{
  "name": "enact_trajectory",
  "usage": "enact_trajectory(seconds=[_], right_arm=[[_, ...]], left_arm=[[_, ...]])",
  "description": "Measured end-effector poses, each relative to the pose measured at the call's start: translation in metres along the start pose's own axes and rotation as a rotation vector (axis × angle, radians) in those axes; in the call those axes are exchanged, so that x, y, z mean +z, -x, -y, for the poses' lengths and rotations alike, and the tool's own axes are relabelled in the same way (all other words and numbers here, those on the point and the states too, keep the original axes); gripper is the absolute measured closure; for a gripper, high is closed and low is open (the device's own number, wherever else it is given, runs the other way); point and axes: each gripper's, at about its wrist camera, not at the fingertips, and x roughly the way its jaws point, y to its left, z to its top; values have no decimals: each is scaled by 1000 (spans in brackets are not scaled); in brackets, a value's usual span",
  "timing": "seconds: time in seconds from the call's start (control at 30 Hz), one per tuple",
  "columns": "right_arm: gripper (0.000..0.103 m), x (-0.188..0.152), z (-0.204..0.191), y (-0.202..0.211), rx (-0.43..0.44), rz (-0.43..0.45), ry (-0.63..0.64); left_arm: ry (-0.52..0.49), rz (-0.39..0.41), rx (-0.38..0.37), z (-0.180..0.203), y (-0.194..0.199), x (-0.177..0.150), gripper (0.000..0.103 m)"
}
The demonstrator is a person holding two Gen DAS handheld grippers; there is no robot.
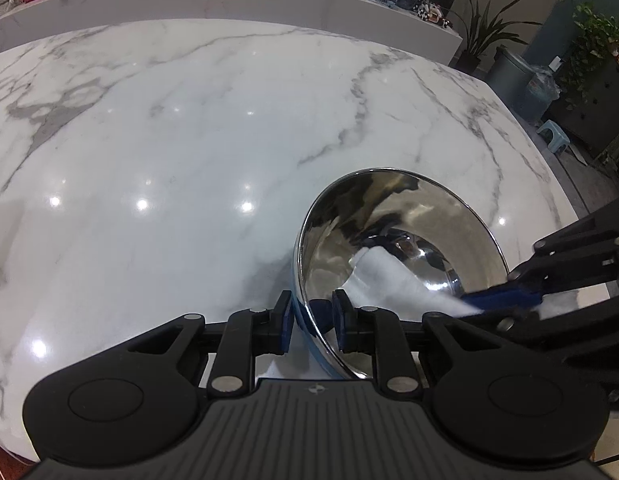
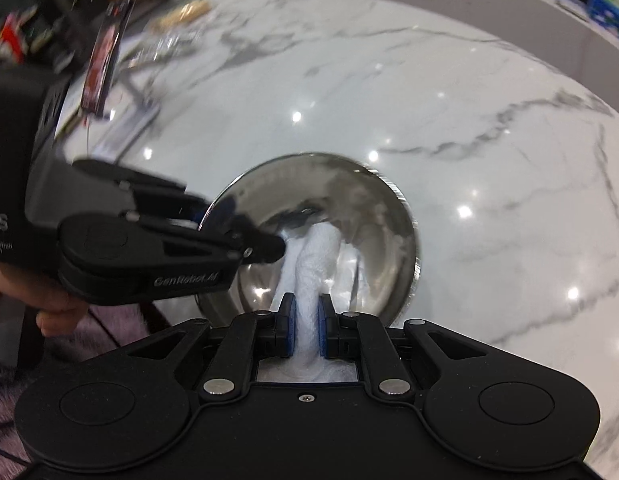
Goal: Clean bowl
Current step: 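Grip the steel bowl rim with the left gripper while the right gripper carries the towel into the bowl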
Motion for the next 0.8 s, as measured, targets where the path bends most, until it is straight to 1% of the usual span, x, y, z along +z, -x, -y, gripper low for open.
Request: enact_trajectory(seconds=[0.2,0.4,0.47,0.57,0.63,0.73,0.8], right_arm=[[94,11,-16,-16,-39,-103,137],[94,19,-24,-24,-68,-173,249],[94,14,-25,-22,-108,-191,311],[94,9,-34,-23,-211,-206,437],[94,8,-38,-23,-242,-209,481],[94,7,-35,-22,-237,-212,480],[94,7,-31,-20,-226,-208,462]], left_arm=[[-21,6,4,1,0,0,84],[-35,5,9,2,0,1,84],[-37,4,9,2,0,2,84],[-41,3,10,2,0,2,84],[-42,2,12,2,0,2,84],[-33,-8,13,2,0,2,84],[-21,-24,16,2,1,3,81]])
